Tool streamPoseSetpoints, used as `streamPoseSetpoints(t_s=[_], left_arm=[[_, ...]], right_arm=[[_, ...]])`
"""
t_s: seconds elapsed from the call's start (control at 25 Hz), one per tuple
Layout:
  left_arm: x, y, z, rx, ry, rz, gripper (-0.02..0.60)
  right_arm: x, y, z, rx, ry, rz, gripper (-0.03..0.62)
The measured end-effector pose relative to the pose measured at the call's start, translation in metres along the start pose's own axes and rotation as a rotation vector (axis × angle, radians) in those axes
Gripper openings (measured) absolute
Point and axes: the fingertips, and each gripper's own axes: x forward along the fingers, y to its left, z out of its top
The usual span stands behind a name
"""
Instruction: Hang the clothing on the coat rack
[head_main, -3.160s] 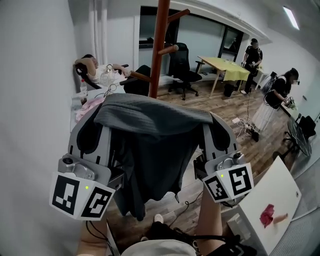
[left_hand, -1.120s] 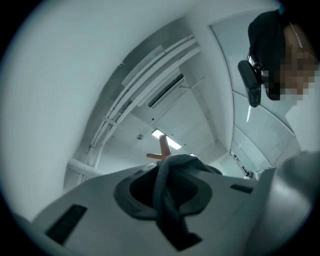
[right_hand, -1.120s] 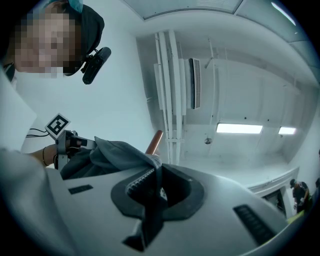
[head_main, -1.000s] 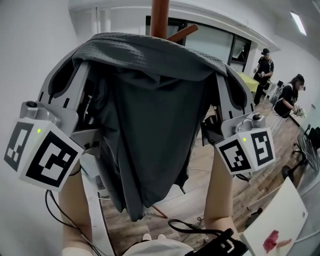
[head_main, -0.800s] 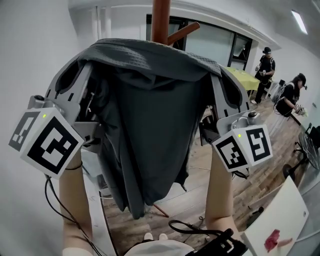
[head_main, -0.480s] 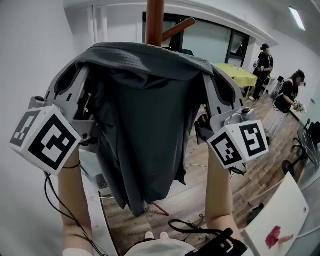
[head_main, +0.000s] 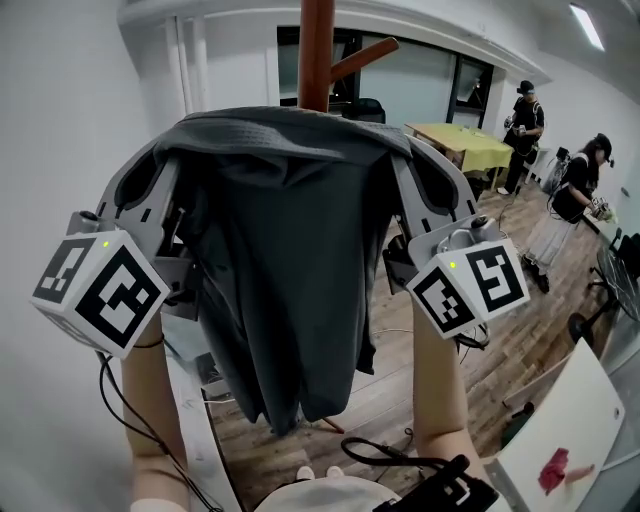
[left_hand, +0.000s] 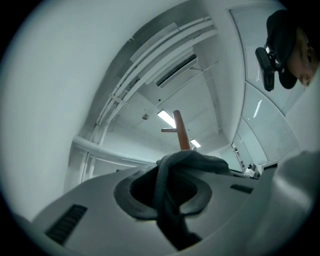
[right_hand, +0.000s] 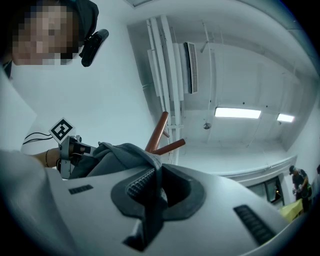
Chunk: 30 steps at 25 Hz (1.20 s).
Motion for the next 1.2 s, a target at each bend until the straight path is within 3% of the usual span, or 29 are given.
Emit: streamPoseSetpoints(t_s=[1.2], left_arm=[[0.000, -0.005, -0.058, 0.015, 0.127, -0.017, 0.055]], right_arm=[[0.004, 0.021, -0.038, 0.035, 0.046, 0.075, 0.031]])
